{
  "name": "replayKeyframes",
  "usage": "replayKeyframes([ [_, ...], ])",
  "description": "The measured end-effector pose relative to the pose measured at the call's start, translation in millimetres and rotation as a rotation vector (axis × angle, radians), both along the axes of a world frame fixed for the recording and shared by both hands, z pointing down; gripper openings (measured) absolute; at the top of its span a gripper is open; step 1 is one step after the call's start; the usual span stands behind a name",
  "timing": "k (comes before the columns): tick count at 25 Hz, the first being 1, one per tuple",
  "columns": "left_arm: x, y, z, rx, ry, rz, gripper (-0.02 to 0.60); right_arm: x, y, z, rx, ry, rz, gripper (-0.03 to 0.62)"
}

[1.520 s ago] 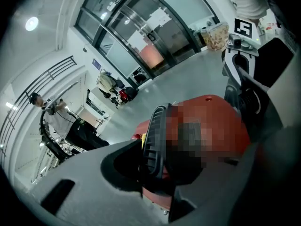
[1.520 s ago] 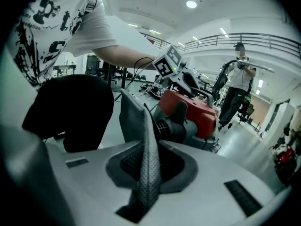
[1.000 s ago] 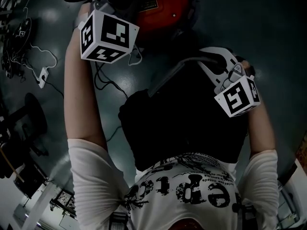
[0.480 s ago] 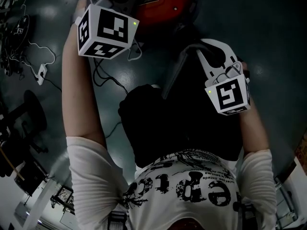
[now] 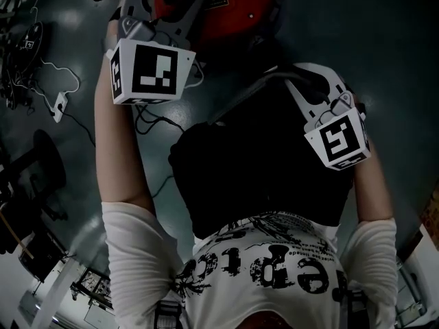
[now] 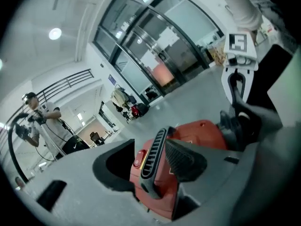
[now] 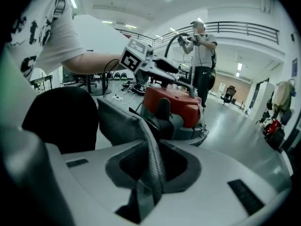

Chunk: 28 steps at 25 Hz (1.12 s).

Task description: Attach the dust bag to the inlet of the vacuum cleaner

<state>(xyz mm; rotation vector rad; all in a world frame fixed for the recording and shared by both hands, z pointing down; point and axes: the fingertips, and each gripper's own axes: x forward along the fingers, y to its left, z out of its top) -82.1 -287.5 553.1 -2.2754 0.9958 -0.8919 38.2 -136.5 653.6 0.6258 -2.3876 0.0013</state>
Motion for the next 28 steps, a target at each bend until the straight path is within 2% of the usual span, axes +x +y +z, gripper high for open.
replayKeyframes([
  [3, 5, 33, -38, 0.021, 0.169, 0.009, 0.192, 5, 6, -16, 0.001, -0.022, -0.007, 0.062],
  [5, -2, 56, -55, 0.023, 0.372, -0.068, 0.192, 7, 9, -28, 0.042, -0.053, -0.009, 0.069],
  [6, -7, 67, -62, 0.028, 0.478, -0.111, 0.192, 7, 9, -37, 0.061, -0.097, 0.007, 0.069],
  [8, -12, 89, -69, 0.028, 0.635, -0.172, 0.192, 9, 3, -65, 0.067, -0.258, 0.106, 0.067],
  [11, -19, 111, -66, -0.005, 0.785, -0.252, 0.192, 19, -16, -106, 0.096, -0.474, 0.245, 0.067],
  [14, -21, 120, -49, -0.075, 0.829, -0.320, 0.190, 26, -35, -117, 0.151, -0.504, 0.339, 0.059],
  [15, -23, 122, -42, -0.096, 0.829, -0.352, 0.170, 26, -38, -119, 0.163, -0.506, 0.361, 0.025],
  [17, -35, 124, -37, -0.119, 0.853, -0.432, 0.003, 23, -40, -127, 0.172, -0.511, 0.381, 0.002],
  [20, -46, 126, -53, -0.154, 0.874, -0.500, 0.003, 21, -40, -149, 0.154, -0.505, 0.397, 0.002],
  [24, -45, 133, -119, -0.208, 0.876, -0.536, 0.003, 34, -39, -222, 0.153, -0.480, 0.449, 0.002],
  [28, -42, 147, -232, -0.191, 0.892, -0.571, 0.003, 52, -30, -332, 0.178, -0.469, 0.500, 0.002],
])
